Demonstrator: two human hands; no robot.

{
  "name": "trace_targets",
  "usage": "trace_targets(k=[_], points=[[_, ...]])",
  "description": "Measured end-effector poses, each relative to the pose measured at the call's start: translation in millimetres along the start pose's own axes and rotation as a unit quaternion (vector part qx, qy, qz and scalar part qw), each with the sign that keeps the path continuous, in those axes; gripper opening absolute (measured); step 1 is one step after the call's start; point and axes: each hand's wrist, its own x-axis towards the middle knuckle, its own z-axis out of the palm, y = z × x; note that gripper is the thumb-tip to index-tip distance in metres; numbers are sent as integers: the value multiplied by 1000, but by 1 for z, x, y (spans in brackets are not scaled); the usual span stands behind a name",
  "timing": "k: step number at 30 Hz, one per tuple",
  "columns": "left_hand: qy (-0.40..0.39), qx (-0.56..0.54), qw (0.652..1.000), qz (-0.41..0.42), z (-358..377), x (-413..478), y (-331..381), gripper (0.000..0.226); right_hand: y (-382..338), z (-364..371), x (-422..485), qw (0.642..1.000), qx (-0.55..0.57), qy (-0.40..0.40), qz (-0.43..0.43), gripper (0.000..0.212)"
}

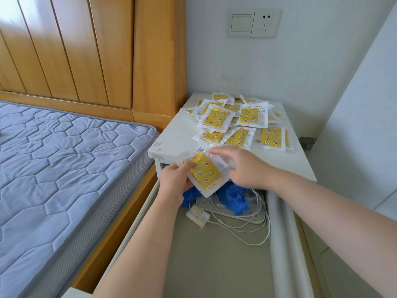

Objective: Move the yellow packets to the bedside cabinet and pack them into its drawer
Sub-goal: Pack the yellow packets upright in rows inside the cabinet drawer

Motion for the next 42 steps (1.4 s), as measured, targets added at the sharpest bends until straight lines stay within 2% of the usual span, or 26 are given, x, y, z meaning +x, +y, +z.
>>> trace_targets(k=[2, 4, 6, 8, 10, 12, 14, 18, 22, 25, 26, 32, 36, 37, 39, 42], points=[[27, -17, 999, 7, -1, 1, 2, 9, 4, -7, 14, 997, -4, 71, 35, 64], [28, -33, 999, 8, -1, 0, 4, 10, 10, -8, 30, 988, -99, 101, 56, 52], [8, -37, 999, -1, 1, -1, 4, 15, 13, -4, 44, 980, -185, 46, 64, 51], [-13, -41, 999, -19, 1, -2, 5, 21, 15, 3, 55, 973, -215, -25, 83, 65], [-42, -52, 997, -32, -2, -1, 8, 22, 17, 6, 59, 977, -193, -23, 92, 71], [-84, -48, 995, -35, -7, -2, 11, 21, 19, 9, 54, 984, -157, 35, 80, 59], [-108, -25, 994, -26, -11, -4, 12, 28, 21, 10, 47, 980, -170, 87, 60, 40], [-107, 3, 994, -27, -17, -4, 12, 28, 30, 7, 30, 960, -256, 103, 58, 27], [-119, 2, 991, -55, -16, -17, 4, 23, 27, -1, 13, 977, -190, 82, 42, 31], [-120, 14, 991, -54, -16, -28, -4, 20, 22, -3, 0, 983, -178, 22, 30, 61], [-118, 18, 992, -50, -17, -31, -6, 20, 22, -1, -3, 981, -194, 20, 18, 62], [-94, 38, 993, -52, -23, -40, -13, 22, 28, 8, -17, 966, -195, 169, -20, 29], [-41, 27, 996, -76, -24, -38, -19, 28, 23, 10, -27, 928, -105, 358, -5, 26], [-36, 25, 995, -86, -24, -37, -22, 29, 21, 12, -30, 921, -94, 378, -23, 26], [-46, 11, 994, -102, -21, -37, -26, 30, 17, 20, -34, 926, -119, 347, -94, 26], [-81, -64, 988, -115, -17, -38, -27, 30, 11, 36, -44, 935, -161, 257, -186, 30]])
